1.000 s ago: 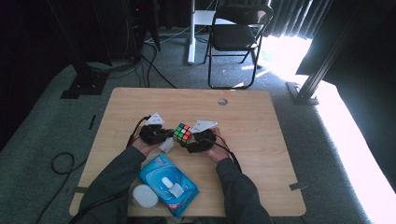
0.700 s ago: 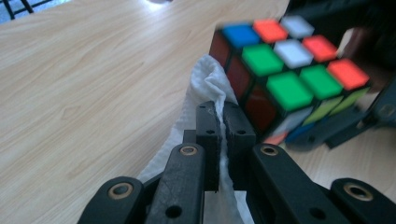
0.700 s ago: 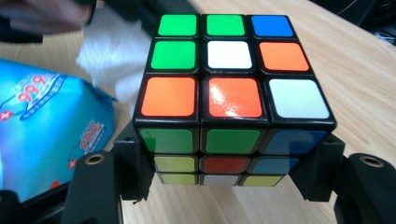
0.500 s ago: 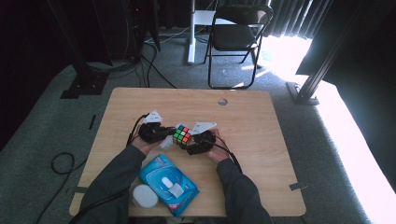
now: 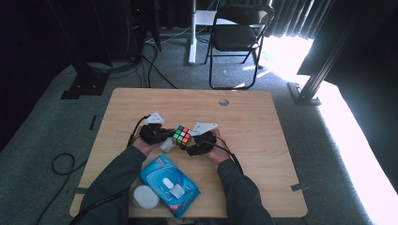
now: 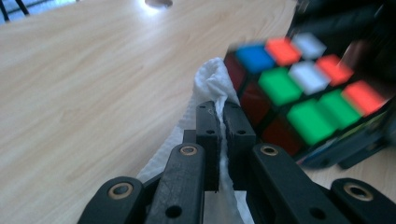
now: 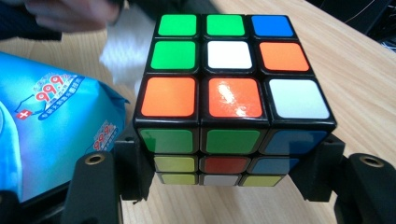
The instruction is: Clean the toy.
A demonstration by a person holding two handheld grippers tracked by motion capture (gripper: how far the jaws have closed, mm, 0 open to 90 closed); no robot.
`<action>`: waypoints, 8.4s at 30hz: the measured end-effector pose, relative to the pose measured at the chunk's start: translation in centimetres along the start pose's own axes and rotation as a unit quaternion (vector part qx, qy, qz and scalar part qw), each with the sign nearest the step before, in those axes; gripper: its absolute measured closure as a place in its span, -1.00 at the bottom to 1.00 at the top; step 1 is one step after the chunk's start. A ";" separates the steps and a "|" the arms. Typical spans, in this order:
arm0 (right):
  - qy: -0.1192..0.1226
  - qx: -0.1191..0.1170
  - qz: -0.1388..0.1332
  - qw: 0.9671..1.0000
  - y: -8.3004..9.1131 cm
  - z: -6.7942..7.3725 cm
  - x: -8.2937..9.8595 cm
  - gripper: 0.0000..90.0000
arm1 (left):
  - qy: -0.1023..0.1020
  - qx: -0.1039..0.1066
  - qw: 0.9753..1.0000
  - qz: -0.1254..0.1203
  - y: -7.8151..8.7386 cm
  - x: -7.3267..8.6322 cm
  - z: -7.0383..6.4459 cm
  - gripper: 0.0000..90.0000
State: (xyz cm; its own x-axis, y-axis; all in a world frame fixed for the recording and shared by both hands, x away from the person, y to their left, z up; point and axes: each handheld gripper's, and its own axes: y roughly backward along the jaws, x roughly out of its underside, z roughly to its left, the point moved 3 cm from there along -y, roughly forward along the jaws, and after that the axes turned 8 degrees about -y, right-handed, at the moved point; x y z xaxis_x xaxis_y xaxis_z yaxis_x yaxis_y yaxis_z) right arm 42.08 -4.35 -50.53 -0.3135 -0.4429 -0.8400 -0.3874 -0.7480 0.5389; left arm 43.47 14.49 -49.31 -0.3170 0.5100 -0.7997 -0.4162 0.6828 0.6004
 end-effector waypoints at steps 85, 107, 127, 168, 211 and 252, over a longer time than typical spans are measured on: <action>-0.026 0.077 0.014 0.997 0.2 -1.8 -0.1 -0.24 | -0.020 0.042 0.999 -0.030 0.7 -0.9 -1.5 0.93; -0.047 0.077 -0.005 0.996 0.0 -1.4 -0.8 -0.24 | -0.037 0.017 0.999 0.007 -0.2 -0.2 -1.7 0.93; -0.058 0.075 -0.004 0.996 -0.2 -1.5 -0.6 -0.24 | -0.041 0.016 0.999 -0.004 0.3 -0.8 -1.9 0.93; -0.075 0.068 -0.017 0.995 0.3 -1.8 -1.4 -0.24 | 0.038 -0.104 0.980 0.162 -1.5 5.7 3.0 0.08; -0.074 0.054 -0.027 0.995 -0.2 -1.3 -2.2 -0.24 | -0.067 -0.043 0.996 0.032 0.1 0.7 -1.3 0.93; -0.094 0.046 -0.039 0.994 0.3 -1.8 -2.5 -0.24 | -0.055 -0.069 0.996 0.006 0.7 0.1 -0.5 0.93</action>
State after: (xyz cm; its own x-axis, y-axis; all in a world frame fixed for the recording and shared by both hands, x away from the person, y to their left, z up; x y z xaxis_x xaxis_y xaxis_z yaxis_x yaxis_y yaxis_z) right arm 44.29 -4.33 -48.40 -0.4328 -0.2779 -0.8576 -0.4916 -0.7246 0.4830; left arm 42.70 14.75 -49.02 -0.2313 0.5767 -0.7835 -0.5282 0.6019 0.5989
